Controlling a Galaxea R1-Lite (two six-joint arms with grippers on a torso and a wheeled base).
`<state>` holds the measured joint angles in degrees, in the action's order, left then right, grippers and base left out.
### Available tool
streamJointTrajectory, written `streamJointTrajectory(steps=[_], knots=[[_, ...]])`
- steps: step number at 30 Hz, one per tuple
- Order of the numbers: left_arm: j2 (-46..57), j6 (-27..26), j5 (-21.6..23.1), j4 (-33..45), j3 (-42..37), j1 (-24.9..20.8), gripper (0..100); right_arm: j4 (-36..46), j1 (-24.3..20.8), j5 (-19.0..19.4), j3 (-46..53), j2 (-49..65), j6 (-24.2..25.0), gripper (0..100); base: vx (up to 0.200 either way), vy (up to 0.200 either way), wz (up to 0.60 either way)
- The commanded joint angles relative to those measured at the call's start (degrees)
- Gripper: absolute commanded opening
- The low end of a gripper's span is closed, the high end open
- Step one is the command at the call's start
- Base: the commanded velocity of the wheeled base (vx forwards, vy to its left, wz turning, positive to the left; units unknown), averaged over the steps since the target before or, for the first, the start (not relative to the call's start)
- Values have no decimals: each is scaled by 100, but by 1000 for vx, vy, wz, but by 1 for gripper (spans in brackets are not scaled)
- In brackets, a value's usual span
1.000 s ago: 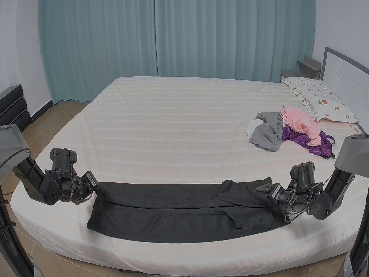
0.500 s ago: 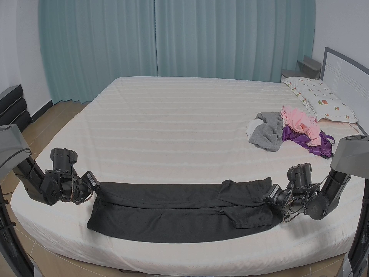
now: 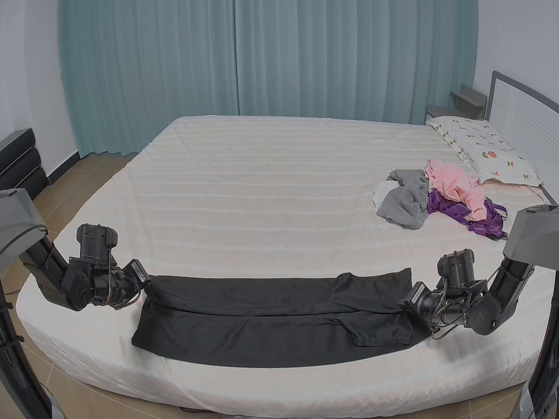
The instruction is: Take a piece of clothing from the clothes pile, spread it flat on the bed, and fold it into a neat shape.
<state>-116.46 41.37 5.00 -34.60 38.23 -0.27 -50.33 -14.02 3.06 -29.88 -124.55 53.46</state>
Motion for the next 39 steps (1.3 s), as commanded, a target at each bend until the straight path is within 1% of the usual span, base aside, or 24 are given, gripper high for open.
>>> streamJointTrajectory(steps=[1,7,9,13,15,17,18,19,26,29,35,39], knots=[[-9,2,1,-3,9,0,0,6,22,2,35,71,-11,100,0,0,0],[-17,2,1,-3,27,9,0,-3,75,10,35,502,7,100,0,0,0],[-17,2,1,-3,53,9,0,-3,-4,10,17,783,33,100,0,0,0],[-17,2,1,-3,44,9,0,6,-163,28,35,977,95,100,0,0,0],[-17,2,1,-3,44,9,0,-3,-233,46,0,933,235,100,0,0,0],[-35,-7,10,-3,35,9,0,6,-312,90,-53,818,534,100,0,0,0],[-35,-7,10,-3,35,9,0,6,-312,90,-53,818,534,100,0,0,0],[-44,-7,10,-3,53,9,0,6,-321,107,-79,643,640,100,0,0,0],[-44,-7,1,-3,44,9,0,6,-365,125,-229,80,693,100,0,0,0],[-53,-7,1,-3,44,9,0,6,-365,125,-343,-140,798,100,0,0,0],[-53,-7,1,-12,44,9,0,6,-382,63,-343,-122,824,100,0,0,0],[-53,-7,10,-12,53,9,0,24,-400,46,-229,265,824,100,0,0,0]])
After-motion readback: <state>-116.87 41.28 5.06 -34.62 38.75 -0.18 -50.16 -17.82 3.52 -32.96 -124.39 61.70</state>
